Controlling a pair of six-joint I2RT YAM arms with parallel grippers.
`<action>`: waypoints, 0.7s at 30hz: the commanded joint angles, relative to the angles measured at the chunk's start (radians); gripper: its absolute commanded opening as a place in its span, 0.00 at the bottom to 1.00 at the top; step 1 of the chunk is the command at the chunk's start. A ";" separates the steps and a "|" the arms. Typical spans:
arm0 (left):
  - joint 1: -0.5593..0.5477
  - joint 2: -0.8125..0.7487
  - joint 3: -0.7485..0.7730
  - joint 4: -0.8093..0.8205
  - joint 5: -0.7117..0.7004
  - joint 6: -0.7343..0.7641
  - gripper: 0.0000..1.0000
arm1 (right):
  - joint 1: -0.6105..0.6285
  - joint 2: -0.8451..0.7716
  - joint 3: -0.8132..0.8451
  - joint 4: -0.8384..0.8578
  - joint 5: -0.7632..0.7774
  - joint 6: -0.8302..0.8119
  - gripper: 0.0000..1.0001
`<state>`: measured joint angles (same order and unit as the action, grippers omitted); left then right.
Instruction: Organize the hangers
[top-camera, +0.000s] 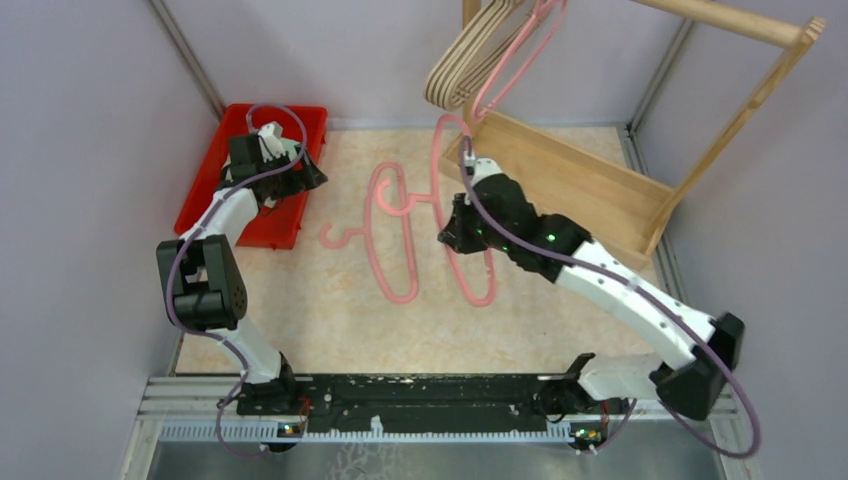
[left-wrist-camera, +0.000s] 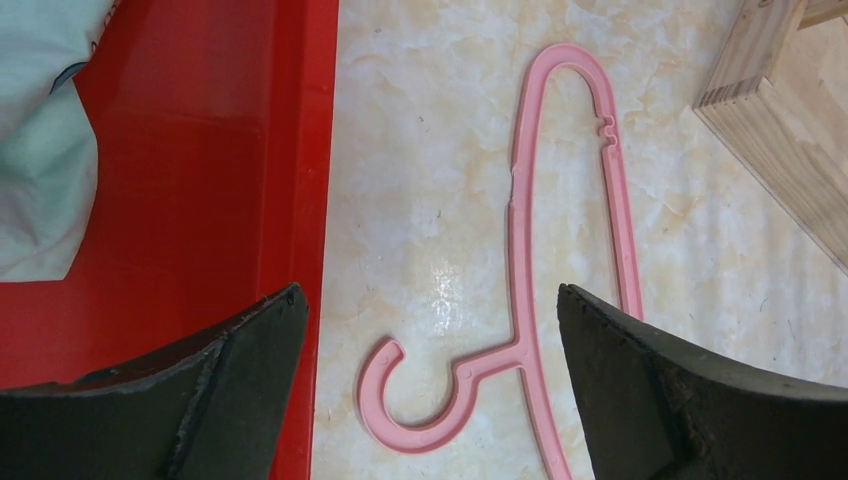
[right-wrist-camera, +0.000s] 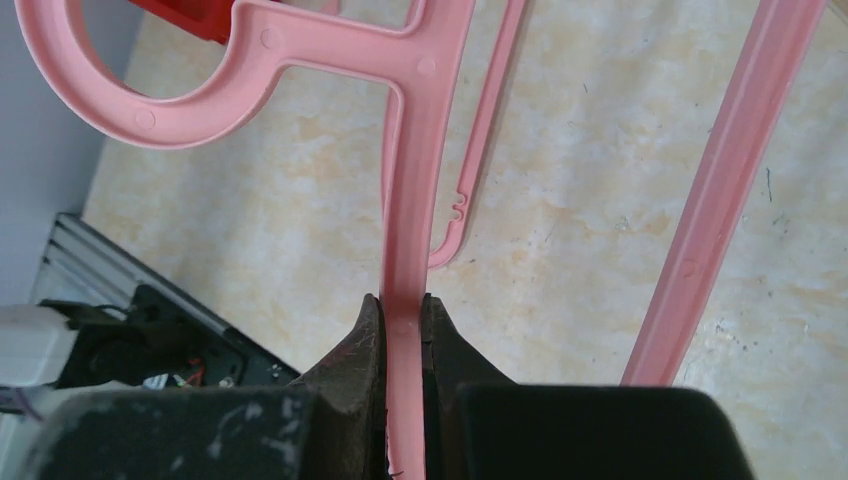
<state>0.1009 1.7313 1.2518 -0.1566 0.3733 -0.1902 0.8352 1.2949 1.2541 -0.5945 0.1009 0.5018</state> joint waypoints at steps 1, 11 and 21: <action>0.004 -0.033 0.001 0.010 -0.013 -0.005 1.00 | -0.004 -0.175 -0.020 -0.078 -0.029 0.070 0.00; -0.010 -0.040 0.011 0.005 -0.014 -0.040 1.00 | -0.015 -0.453 -0.015 -0.321 0.095 0.165 0.00; -0.107 -0.034 0.049 -0.020 -0.079 -0.022 1.00 | -0.016 -0.533 0.127 -0.356 0.304 0.221 0.00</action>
<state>0.0223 1.7279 1.2560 -0.1650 0.3199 -0.2153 0.8261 0.7662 1.2510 -0.9966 0.2630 0.7086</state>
